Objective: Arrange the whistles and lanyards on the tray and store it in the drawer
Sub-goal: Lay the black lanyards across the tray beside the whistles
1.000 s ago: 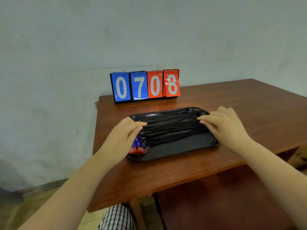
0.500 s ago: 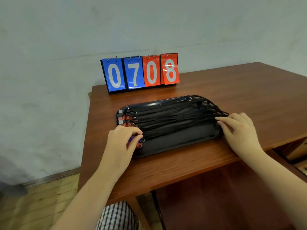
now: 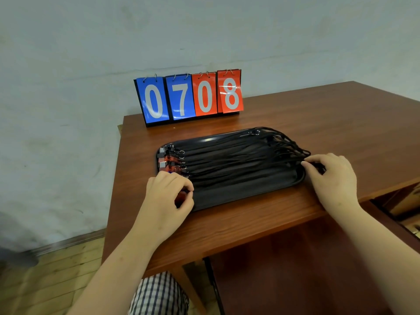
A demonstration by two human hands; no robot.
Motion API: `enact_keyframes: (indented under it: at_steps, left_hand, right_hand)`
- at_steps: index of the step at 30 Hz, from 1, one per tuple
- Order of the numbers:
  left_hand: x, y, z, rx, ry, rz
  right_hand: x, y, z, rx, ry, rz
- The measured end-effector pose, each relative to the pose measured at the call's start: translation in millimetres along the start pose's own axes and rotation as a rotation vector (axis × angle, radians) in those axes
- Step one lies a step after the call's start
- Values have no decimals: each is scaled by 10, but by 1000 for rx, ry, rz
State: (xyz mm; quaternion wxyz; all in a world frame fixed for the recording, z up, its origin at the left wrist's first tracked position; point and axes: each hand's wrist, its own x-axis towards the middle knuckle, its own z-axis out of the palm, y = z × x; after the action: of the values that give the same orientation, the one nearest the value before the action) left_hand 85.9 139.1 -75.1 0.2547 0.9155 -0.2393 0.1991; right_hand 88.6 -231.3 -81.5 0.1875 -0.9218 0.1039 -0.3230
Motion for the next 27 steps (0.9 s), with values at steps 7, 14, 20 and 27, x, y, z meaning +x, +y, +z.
enact_keyframes:
  at_steps: [7, 14, 20, 27]
  left_hand:
    - [-7, -11, 8, 0, -15, -3]
    - [-6, -23, 29, 31, 0, -19]
    - [-2, -20, 27, 53, 11, -27]
    - [-13, -27, 37, 75, 11, -39]
  right_hand:
    - [-15, -40, -31, 84, -13, 44]
    - [-43, -54, -45, 178, -21, 62]
    - [-44, -51, -44, 205, -29, 62]
    - [-49, -58, -48, 217, -36, 71]
